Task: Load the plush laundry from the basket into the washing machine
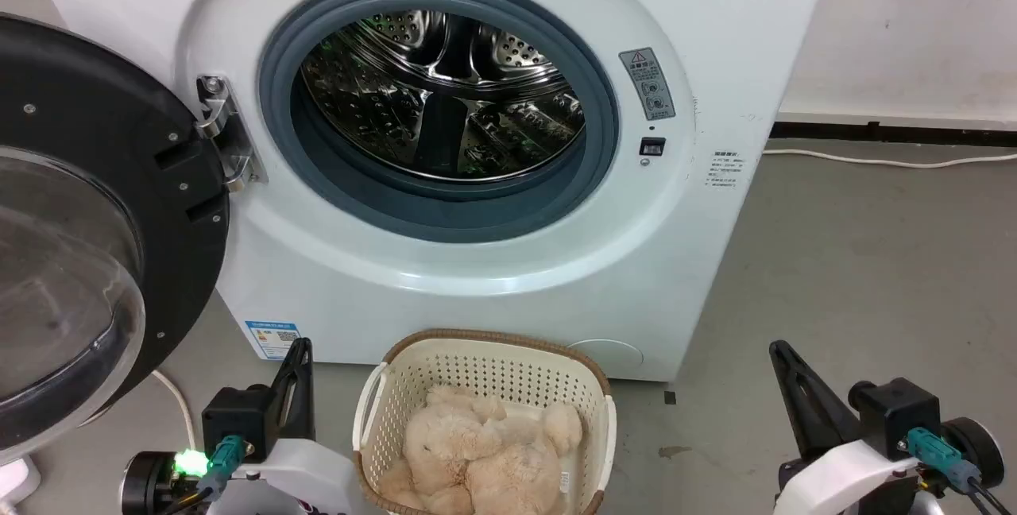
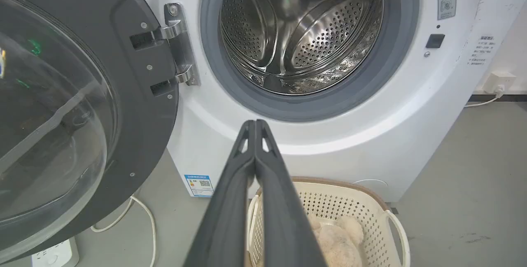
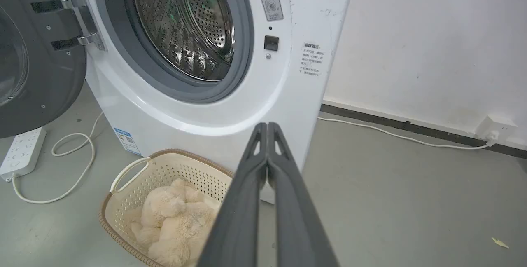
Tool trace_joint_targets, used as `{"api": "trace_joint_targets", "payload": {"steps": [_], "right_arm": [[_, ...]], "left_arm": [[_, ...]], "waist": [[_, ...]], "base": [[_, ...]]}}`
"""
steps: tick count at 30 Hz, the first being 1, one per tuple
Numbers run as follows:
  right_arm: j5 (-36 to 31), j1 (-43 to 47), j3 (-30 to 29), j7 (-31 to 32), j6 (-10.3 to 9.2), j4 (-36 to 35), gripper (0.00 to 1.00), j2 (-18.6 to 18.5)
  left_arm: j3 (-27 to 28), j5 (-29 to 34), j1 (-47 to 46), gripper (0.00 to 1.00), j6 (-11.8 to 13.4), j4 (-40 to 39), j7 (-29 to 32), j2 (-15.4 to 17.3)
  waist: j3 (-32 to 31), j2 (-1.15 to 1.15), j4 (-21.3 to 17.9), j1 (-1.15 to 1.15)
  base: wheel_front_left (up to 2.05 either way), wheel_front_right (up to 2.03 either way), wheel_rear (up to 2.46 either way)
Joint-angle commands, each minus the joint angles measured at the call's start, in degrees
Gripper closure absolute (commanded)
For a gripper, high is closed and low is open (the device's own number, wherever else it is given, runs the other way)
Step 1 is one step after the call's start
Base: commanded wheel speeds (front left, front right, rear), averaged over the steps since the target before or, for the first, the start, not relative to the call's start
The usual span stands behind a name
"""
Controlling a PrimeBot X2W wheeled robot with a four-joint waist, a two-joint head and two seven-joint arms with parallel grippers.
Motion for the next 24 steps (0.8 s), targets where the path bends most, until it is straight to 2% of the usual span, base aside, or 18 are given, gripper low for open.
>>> {"api": "trace_joint_targets", "payload": {"steps": [1, 24], "right_arm": [[-0.4, -0.7, -0.1, 0.1, -0.04, -0.3, 1.00, 0.0], [-0.4, -0.7, -0.1, 0.1, -0.04, -0.3, 1.00, 0.0]], "left_arm": [[0.1, 0.1, -0.3, 1.00, -0.3, -0.3, 0.0, 0.0], [0.1, 0.1, -0.3, 1.00, -0.3, -0.3, 0.0, 0.0]], "waist": [[0.0, 0.00, 0.0, 0.00], [0.0, 0.00, 0.0, 0.00]], "base": [[0.00, 0.00, 0.00], [0.00, 0.00, 0.00]]}}
